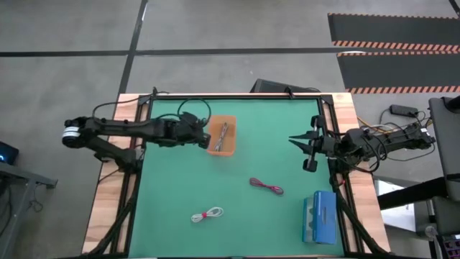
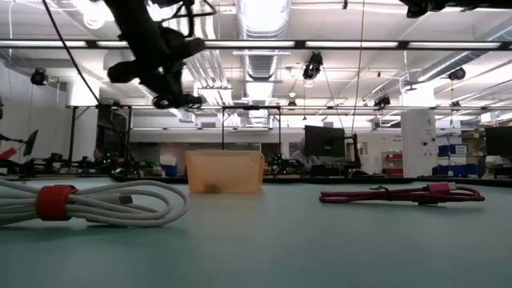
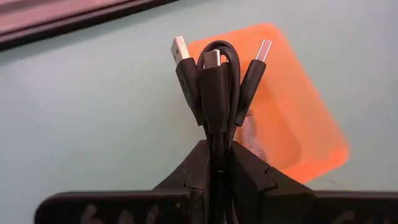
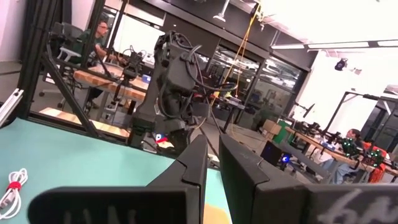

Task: Pick and place USB-C Cables
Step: Put the black charger cable into the orange bin

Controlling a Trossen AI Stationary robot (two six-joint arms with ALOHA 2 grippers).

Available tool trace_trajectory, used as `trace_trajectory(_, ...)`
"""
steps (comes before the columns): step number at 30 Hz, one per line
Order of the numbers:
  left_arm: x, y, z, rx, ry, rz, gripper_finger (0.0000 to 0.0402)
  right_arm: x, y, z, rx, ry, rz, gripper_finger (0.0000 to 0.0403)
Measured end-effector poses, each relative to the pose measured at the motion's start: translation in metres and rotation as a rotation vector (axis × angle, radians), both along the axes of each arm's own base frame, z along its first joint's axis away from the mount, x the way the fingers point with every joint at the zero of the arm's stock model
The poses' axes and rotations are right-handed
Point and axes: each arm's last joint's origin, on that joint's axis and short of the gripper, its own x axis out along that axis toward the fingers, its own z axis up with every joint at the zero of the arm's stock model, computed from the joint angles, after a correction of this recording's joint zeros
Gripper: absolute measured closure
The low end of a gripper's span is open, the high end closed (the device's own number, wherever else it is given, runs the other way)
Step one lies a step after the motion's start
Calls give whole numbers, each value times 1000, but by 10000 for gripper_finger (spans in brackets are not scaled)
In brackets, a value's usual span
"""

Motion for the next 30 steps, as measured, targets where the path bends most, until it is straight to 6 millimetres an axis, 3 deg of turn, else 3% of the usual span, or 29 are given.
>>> trace_trajectory(14, 74, 2, 7, 102, 108, -126, 373, -1, 0, 4, 0, -14, 1, 370)
trace_trajectory(30, 88, 19, -5, 152, 93, -43, 373, -2, 0, 5, 2, -17, 1, 370)
